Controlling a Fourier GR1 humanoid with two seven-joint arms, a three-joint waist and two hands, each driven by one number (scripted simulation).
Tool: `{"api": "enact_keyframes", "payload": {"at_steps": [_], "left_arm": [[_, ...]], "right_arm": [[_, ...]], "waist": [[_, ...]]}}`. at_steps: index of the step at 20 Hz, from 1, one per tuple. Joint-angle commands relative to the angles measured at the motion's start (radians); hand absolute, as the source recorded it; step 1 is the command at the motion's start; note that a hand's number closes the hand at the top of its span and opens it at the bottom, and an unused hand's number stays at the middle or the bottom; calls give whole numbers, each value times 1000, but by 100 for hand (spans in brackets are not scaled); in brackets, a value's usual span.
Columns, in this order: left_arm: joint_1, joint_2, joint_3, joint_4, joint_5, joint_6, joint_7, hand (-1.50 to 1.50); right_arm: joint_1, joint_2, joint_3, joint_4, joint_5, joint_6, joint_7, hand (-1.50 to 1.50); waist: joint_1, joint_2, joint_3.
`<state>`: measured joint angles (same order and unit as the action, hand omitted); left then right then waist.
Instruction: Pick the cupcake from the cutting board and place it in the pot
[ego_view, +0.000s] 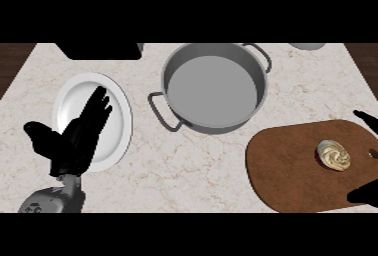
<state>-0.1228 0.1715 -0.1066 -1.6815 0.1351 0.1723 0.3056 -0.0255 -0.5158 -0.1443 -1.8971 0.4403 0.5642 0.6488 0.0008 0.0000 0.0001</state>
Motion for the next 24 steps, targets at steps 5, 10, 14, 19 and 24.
{"api": "enact_keyframes", "payload": {"at_steps": [5,10,14,19,24], "left_arm": [[28,-6,49,2,7,-54,-23,0],[-18,-48,32,43,-37,-36,-16,0],[-30,-15,91,79,4,-90,-25,0],[32,-79,23,14,-60,-52,-42,0],[-72,-81,58,70,-74,-42,13,0]], "right_arm": [[-64,72,57,181,167,-68,-39,-150],[-93,58,69,208,187,10,-58,-150],[-90,45,71,271,242,8,-67,-150],[-126,61,92,393,299,-15,-120,-150],[-167,87,68,483,329,-47,-155,-150]], "waist": [[2,0,0],[-1,0,0],[-2,0,0],[2,0,0],[0,1,0]]}}
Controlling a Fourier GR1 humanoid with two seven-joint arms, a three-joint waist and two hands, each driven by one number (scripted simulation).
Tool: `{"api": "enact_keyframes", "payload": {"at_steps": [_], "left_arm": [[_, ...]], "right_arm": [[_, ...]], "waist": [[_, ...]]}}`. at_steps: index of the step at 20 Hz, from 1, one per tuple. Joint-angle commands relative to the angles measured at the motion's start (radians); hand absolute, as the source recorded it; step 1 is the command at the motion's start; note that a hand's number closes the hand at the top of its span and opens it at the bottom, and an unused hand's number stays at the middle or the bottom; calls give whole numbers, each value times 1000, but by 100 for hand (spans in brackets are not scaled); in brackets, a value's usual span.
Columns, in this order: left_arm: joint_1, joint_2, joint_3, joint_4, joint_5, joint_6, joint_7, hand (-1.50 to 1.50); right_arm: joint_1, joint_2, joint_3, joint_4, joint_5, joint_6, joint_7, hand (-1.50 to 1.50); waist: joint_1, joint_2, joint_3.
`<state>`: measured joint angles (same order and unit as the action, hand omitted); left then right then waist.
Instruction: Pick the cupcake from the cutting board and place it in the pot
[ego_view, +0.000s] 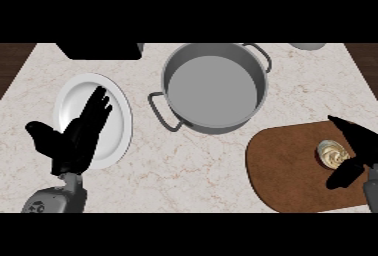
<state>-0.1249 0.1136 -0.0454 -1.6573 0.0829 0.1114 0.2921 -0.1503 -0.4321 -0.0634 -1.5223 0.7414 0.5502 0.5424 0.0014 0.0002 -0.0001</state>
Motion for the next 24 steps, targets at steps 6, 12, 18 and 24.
{"api": "enact_keyframes", "payload": {"at_steps": [6,12,18,24], "left_arm": [[21,10,16,-61,6,-26,41,0],[38,-18,0,-101,-15,-24,84,0],[1,-7,23,-45,-2,-39,55,0],[51,-41,-22,-68,-37,-34,32,0]], "right_arm": [[-57,1,-29,77,-12,-55,-182,150],[3,34,-5,22,51,-90,-208,150],[-194,45,116,111,65,-23,-304,150],[-218,132,192,236,188,-194,-375,150]], "waist": [[4,0,0],[0,-1,0],[18,3,0],[6,0,0]]}}
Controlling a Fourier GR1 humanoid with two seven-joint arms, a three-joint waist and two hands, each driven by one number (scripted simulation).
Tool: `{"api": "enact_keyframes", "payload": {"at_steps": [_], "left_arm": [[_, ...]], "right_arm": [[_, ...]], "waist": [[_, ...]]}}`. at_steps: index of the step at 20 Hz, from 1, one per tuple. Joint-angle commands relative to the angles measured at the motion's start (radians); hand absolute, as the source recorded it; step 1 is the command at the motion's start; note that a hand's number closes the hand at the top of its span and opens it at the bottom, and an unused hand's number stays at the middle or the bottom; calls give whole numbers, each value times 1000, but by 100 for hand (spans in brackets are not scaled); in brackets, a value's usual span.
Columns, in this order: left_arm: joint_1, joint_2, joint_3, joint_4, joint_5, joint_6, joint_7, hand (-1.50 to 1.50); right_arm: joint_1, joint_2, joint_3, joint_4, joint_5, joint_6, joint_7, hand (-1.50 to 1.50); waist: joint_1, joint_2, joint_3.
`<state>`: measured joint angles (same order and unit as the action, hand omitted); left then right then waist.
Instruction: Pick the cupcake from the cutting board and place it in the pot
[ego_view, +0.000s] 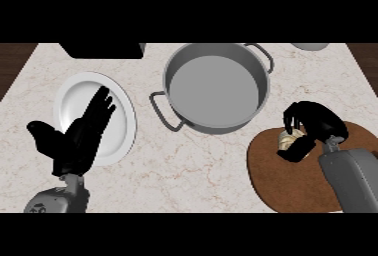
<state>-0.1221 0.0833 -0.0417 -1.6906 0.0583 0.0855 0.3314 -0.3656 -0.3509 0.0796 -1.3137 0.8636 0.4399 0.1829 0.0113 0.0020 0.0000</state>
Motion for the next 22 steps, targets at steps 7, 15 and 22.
{"api": "enact_keyframes", "payload": {"at_steps": [7,15,22], "left_arm": [[-18,-4,15,50,-18,1,-39,0],[22,24,29,-38,22,-30,31,0],[11,-3,18,-18,4,-9,23,0]], "right_arm": [[-31,-51,-88,-164,38,-146,-24,150],[-186,-100,-221,-414,-141,18,9,150],[-335,-40,-249,-563,-303,111,98,150]], "waist": [[-19,-4,0],[-12,-8,-1],[-12,-8,-1]]}}
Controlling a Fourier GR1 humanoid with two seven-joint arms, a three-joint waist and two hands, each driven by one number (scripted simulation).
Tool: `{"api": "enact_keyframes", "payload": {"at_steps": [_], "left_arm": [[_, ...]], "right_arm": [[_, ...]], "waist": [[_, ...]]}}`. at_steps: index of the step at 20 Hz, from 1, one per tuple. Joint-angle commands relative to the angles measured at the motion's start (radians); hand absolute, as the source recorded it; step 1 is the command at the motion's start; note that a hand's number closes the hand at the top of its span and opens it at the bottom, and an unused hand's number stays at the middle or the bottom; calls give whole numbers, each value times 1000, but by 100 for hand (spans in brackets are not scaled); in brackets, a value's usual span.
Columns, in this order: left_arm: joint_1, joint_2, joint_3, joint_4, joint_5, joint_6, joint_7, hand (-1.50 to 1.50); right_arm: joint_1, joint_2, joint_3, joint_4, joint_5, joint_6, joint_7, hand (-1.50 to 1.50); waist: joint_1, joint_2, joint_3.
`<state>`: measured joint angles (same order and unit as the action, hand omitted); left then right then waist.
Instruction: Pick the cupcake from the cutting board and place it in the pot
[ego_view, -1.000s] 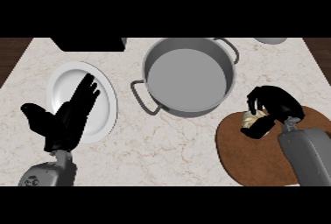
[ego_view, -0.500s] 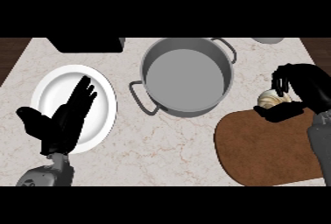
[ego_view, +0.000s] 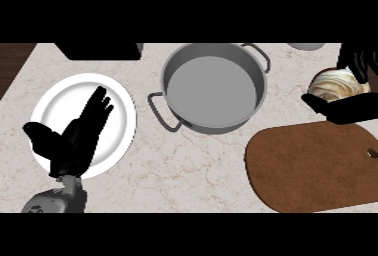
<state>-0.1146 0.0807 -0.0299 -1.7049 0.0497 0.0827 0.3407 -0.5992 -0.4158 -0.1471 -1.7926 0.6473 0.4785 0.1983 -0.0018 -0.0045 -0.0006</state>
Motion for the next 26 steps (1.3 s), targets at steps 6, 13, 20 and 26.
{"api": "enact_keyframes", "payload": {"at_steps": [6,13,20,26], "left_arm": [[28,9,10,17,18,-44,-46,0],[19,-18,-18,-26,-12,-10,-7,0],[-42,10,27,17,3,-28,-5,0],[-16,10,33,11,20,-44,-12,0]], "right_arm": [[-319,99,42,102,-56,39,222,150],[-465,152,73,400,39,-73,224,150],[-400,189,117,559,95,-192,79,150],[-459,263,111,761,86,-200,83,150]], "waist": [[16,5,-1],[27,8,0],[13,7,0],[21,9,0]]}}
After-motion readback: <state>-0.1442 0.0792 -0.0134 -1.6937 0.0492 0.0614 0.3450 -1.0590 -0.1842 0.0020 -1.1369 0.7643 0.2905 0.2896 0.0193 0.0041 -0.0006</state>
